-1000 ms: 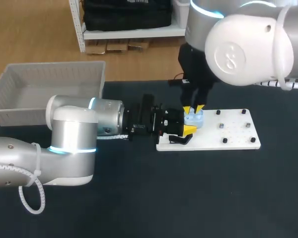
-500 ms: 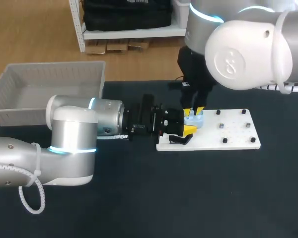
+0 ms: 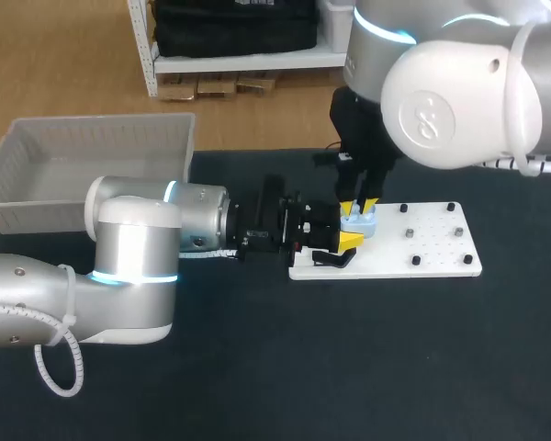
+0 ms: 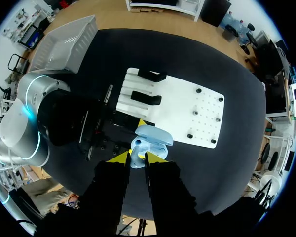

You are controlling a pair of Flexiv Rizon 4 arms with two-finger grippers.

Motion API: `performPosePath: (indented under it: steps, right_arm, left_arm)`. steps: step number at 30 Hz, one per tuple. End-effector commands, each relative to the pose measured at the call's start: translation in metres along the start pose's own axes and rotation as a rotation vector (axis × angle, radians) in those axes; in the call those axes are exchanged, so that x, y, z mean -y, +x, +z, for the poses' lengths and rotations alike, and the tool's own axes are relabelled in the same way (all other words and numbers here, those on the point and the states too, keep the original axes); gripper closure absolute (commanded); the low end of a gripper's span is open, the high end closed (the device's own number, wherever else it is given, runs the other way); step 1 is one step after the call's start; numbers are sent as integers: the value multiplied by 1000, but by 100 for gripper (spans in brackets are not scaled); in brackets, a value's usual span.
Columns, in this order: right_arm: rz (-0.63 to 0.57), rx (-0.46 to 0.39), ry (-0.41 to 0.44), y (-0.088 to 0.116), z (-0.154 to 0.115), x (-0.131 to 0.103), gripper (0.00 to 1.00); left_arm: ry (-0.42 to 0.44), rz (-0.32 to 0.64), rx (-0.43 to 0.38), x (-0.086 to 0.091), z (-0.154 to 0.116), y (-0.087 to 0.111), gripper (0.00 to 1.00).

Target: Pick up each earbud case from the left stands, insert the matching earbuds, close the lid, and place the case in the box.

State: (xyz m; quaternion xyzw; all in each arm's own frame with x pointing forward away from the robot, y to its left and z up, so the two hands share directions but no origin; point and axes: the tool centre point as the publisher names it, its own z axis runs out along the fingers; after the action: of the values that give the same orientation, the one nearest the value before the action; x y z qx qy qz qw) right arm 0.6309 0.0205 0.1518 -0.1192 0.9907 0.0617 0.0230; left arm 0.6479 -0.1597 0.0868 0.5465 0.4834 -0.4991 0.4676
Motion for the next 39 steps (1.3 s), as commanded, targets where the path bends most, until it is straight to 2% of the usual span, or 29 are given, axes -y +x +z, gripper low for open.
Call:
performPosePath:
  steps: [1, 39]
  right_arm:
    - [0, 6, -4, 2, 1, 1, 100]
    - [7, 9, -5, 1, 7, 7, 100]
  left_arm:
    - [-7, 3, 1, 1, 1, 1, 100]
    - [-7, 3, 1, 1, 1, 1, 100]
